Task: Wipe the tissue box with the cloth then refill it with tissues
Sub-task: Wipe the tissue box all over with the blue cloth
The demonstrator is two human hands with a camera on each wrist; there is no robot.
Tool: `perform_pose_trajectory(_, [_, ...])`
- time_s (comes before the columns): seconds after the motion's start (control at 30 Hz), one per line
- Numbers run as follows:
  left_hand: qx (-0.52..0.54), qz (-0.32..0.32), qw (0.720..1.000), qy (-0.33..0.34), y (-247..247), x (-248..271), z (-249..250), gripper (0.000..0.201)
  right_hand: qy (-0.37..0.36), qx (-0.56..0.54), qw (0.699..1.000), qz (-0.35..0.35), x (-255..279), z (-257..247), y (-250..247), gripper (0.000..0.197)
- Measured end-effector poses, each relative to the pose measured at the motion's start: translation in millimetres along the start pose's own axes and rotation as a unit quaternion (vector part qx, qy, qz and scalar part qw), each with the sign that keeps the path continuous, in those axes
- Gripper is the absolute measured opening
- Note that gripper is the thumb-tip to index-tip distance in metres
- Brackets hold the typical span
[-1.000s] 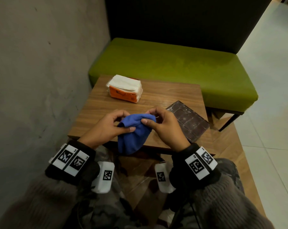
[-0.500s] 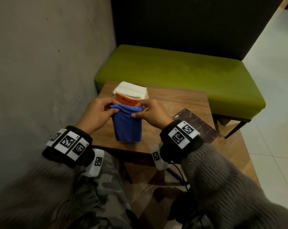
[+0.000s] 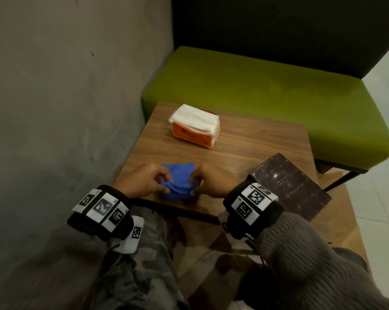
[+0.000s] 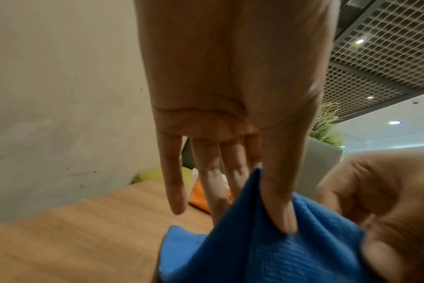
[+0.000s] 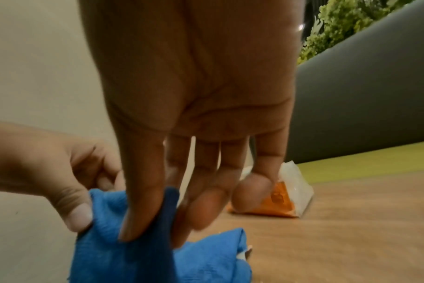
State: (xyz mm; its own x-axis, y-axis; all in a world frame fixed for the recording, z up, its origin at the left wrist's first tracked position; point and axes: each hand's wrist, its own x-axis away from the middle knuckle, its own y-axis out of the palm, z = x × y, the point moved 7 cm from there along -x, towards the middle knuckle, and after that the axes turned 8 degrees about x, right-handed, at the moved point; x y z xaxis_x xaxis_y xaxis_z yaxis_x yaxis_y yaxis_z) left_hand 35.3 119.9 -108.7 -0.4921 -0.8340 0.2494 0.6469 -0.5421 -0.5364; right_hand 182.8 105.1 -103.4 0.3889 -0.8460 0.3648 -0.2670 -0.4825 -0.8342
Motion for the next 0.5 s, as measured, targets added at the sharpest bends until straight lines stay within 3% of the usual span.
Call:
perform_pose_trajectory(0.07, [0.0, 0.009, 1.0, -0.024, -2.8, -12.6, -10.9, 0.038, 0.021, -0.017, 1.0, 0.014, -6.9, 2.8, 2.2, 0.02])
perform_pose_trajectory(0.17, [0.0, 0.13, 0.99, -0.049, -20.0, -33.7, -17.0, 0.027, 0.083, -0.08, 0.985, 0.131, -7.5, 12.0, -14.7, 0.034])
perform_pose_trajectory(0.23, [-0.032, 0.163, 0.984, -0.066, -17.6, -38.1, -18.3, 0.048, 0.105, -0.108, 0.972, 0.177, 1.3, 18.8, -23.6, 0.045])
perform_pose_trajectory(0.4, [-0.171, 0.095, 0.98, -0.036, 37.1, -34.7, 1.1, 0.052, 0.139, -0.07, 0.955, 0.254, 62.6, 47.5, -45.4, 0.048])
perform_pose_trajectory(0.5, [-0.227, 0.029, 0.969, -0.087, 67.8, -37.5, 0.2, 0.06, 0.228, -0.011, 0.947, 0.225, 109.0, 79.0, -46.1, 0.062])
